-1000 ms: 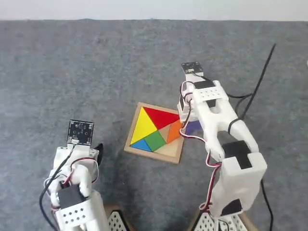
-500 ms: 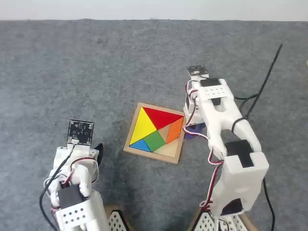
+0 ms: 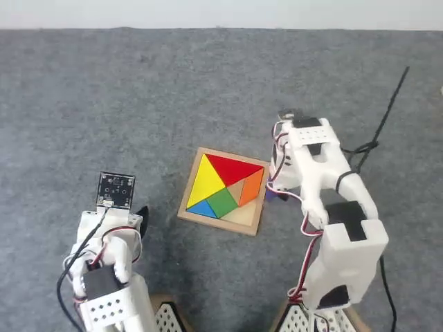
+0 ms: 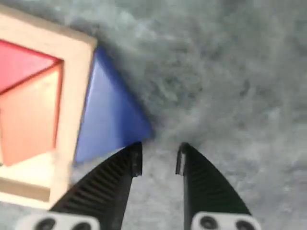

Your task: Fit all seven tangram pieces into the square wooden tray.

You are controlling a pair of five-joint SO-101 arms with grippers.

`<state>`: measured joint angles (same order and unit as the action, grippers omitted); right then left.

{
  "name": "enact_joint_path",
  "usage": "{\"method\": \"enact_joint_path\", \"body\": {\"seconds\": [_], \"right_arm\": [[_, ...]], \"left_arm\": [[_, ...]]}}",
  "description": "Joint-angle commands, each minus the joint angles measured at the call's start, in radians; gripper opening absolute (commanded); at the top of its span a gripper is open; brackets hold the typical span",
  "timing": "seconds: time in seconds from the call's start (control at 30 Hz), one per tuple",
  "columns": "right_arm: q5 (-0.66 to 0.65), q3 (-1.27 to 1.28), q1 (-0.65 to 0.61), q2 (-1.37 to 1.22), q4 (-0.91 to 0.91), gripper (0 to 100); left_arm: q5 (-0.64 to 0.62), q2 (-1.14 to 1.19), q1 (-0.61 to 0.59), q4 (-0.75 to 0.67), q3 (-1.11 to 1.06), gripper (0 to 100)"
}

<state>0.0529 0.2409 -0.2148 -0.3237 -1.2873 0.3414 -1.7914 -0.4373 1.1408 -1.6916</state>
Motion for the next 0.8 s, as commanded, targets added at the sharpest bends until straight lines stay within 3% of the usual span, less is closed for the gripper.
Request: {"method": "enact_joint_path", "body": {"seconds": [0.0, 0.2, 0.4, 0.57, 0.77], "right_arm": [[0.015, 0.014, -0.005, 0.058, 0.068, 13.3], [0.092, 0.015, 0.041, 0.168, 0.079, 13.3], [0.101, 0.026, -0.051, 0.314, 0.091, 13.3], [0.101, 0.074, -0.122, 0.216, 0.213, 13.3], [0.101, 0.041, -0.104, 0.067, 0.220, 13.3]], "left_arm": [[0.011, 0.005, 0.002, -0.003, 0.007, 28], [0.011, 0.005, 0.002, -0.003, 0.007, 28], [0.011, 0.005, 0.002, -0.003, 0.007, 28], [0.011, 0.005, 0.002, -0.003, 0.007, 28], [0.011, 0.005, 0.002, -0.003, 0.007, 28]]}}
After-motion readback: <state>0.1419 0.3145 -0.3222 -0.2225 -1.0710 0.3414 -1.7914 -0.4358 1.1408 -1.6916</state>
